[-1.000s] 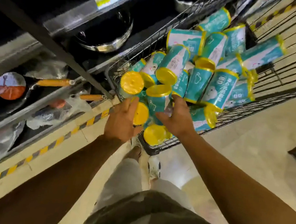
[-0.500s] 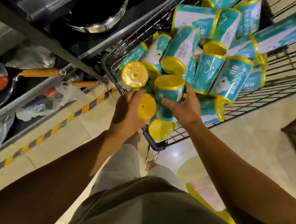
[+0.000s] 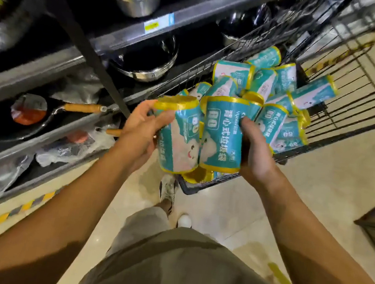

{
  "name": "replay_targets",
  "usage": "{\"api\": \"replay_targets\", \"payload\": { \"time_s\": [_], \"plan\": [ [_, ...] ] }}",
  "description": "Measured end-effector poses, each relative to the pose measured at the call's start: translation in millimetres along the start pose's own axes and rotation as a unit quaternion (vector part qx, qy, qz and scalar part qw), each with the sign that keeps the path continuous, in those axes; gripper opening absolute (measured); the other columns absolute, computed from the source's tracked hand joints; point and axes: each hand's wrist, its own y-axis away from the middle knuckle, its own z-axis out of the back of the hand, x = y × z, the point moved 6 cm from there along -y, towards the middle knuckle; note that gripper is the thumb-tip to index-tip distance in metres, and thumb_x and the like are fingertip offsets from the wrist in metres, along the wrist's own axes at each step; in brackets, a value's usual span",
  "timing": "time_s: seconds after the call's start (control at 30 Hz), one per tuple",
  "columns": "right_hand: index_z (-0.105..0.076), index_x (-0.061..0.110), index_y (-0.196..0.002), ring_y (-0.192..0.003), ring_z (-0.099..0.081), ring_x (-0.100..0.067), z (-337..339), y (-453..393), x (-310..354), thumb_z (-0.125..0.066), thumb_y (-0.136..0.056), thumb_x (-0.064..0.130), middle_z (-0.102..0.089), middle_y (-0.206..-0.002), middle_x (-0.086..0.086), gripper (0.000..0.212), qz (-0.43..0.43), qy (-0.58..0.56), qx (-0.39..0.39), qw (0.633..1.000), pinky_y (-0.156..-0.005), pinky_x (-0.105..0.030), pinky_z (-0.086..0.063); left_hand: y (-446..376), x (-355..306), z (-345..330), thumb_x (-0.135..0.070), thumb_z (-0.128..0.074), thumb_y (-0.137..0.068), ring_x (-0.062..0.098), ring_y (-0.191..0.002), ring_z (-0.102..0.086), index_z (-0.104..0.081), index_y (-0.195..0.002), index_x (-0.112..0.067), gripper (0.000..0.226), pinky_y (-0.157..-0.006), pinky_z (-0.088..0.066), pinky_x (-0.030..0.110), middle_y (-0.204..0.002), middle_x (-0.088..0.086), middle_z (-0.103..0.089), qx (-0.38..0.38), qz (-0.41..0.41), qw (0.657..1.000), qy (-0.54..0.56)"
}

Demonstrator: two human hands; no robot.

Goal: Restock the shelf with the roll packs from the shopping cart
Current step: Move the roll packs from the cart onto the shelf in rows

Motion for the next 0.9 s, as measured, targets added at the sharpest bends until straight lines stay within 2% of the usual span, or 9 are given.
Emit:
{"api": "replay_targets", "payload": {
  "time_s": [0.07,0.17,0.4,0.5,0.57,0.63,0.73,0.83,0.9],
  "plan": [
    [-0.041,0.012,-0.146,-0.115,-0.068,-0.027,-10.5,22.0,6.6,-0.075,-0.075,0.05,-0.059,-0.14,-0.014,0.087,0.022,0.038,0.029,0.999,-0.09,-0.046,-0.058,22.0,-8.1,-3.1,-0.023,-0.067,-0.092,0.02,-0.086,-0.073,-0.061,-0.097,-0.008,0.017,-0.085,-0.059,0.044,-0.091,0.006,-0.075,-0.025,-0.005,0.999,0.036],
    [-0.049,0.022,-0.134,-0.097,-0.074,-0.019,-23.0,53.1,15.2,-0.067,-0.076,0.033,-0.07,-0.119,-0.003,0.061,0.068,0.054,0.063,0.994,-0.071,-0.034,-0.06,55.4,-19.3,-5.8,-0.041,-0.065,-0.089,0.035,-0.11,-0.067,-0.066,-0.115,-0.004,0.045,-0.098,-0.052,0.055,-0.116,0.019,-0.071,-0.032,-0.007,0.997,0.065],
    [-0.07,0.025,-0.1,-0.084,-0.074,-0.016,-68.3,103.7,35.6,-0.063,-0.095,0.02,-0.077,-0.092,0.003,0.01,0.139,0.088,0.09,0.982,-0.071,-0.035,-0.059,120.5,-43.8,17.3,-0.058,-0.064,-0.083,0.033,-0.105,-0.07,-0.07,-0.117,-0.012,0.057,-0.098,-0.051,0.056,-0.113,0.012,-0.074,-0.098,-0.034,0.992,0.074],
    [-0.069,0.023,-0.108,-0.086,-0.074,-0.017,-97.3,113.5,33.9,-0.057,-0.1,0.017,-0.078,-0.096,0.001,0.015,0.15,0.13,0.109,0.974,-0.078,-0.037,-0.058,147.9,-54.1,37.2,-0.061,-0.054,-0.093,0.027,-0.106,-0.071,-0.066,-0.125,-0.018,0.056,-0.1,-0.052,0.052,-0.117,0.005,-0.073,-0.119,-0.058,0.99,0.04],
    [-0.066,0.026,-0.117,-0.093,-0.074,-0.019,-120.4,120.4,28.0,-0.062,-0.095,0.026,-0.077,-0.105,0.0,0.022,0.147,0.14,0.13,0.97,-0.083,-0.041,-0.058,167.3,-62.3,51.7,-0.072,-0.067,-0.075,0.023,-0.108,-0.07,-0.061,-0.129,-0.023,0.073,-0.098,-0.053,0.05,-0.121,0.001,-0.071,-0.133,-0.093,0.987,0.011],
    [-0.063,0.03,-0.121,-0.098,-0.073,-0.016,-147.5,129.6,22.5,-0.068,-0.082,0.036,-0.076,-0.108,0.005,0.039,0.152,0.158,0.157,0.963,-0.085,-0.04,-0.058,188.9,-73.9,70.3,-0.053,-0.079,-0.067,0.022,-0.105,-0.071,-0.054,-0.128,-0.02,0.074,-0.094,-0.056,0.048,-0.118,0.002,-0.072,-0.154,-0.148,0.977,-0.025],
    [-0.061,0.025,-0.121,-0.096,-0.073,-0.013,-196.7,144.1,22.0,-0.075,-0.07,0.033,-0.076,-0.104,0.006,0.054,0.185,0.201,0.192,0.943,-0.08,-0.032,-0.058,218.6,-96.3,105.8,-0.021,-0.083,-0.07,0.022,-0.101,-0.072,-0.05,-0.125,-0.014,0.065,-0.09,-0.058,0.045,-0.113,0.006,-0.072,-0.18,-0.206,0.96,-0.057],
    [-0.061,0.021,-0.119,-0.095,-0.074,-0.019,-247.6,153.9,24.9,-0.079,-0.063,0.027,-0.076,-0.104,0.0,0.059,0.215,0.23,0.206,0.927,-0.081,-0.038,-0.06,240.9,-123.7,143.9,-0.021,-0.086,-0.065,0.022,-0.097,-0.073,-0.054,-0.116,-0.017,0.061,-0.08,-0.06,0.038,-0.108,0.004,-0.074,-0.179,-0.25,0.949,-0.072],
    [-0.063,0.023,-0.114,-0.093,-0.074,-0.02,-281.4,160.2,27.7,-0.08,-0.063,0.025,-0.076,-0.102,-0.001,0.053,0.238,0.236,0.214,0.918,-0.081,-0.041,-0.06,252.2,-141.6,173.0,-0.014,-0.084,-0.075,0.021,-0.093,-0.074,-0.056,-0.112,-0.02,0.047,-0.075,-0.059,0.037,-0.103,0.001,-0.075,-0.183,-0.264,0.945,-0.066]
  ]
}}
